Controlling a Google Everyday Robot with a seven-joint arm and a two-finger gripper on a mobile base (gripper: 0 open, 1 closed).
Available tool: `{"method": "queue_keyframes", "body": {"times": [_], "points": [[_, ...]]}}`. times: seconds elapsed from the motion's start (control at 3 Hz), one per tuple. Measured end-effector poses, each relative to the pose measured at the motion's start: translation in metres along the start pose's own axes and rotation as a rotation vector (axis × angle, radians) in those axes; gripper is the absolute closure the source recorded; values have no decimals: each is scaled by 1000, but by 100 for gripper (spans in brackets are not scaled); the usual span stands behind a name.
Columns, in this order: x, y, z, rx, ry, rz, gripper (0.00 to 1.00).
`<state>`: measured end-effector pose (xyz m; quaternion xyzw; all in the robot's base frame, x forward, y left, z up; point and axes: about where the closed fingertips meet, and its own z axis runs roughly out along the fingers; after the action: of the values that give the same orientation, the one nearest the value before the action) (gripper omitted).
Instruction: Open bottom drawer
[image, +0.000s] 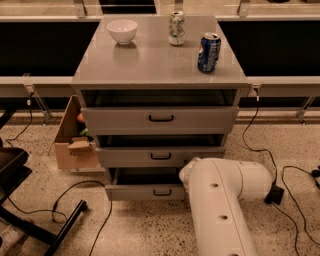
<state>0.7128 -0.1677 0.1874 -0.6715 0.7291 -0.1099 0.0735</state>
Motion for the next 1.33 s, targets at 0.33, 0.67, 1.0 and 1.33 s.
{"method": "queue_keyframes", "body": {"times": [0.33, 0.67, 1.0, 1.33], "points": [[-1, 1, 1, -4, -2, -3, 38], [-1, 1, 1, -4, -2, -3, 15], [-1, 1, 1, -4, -2, -3, 0], [-1, 6, 2, -16, 0, -4, 0]]}}
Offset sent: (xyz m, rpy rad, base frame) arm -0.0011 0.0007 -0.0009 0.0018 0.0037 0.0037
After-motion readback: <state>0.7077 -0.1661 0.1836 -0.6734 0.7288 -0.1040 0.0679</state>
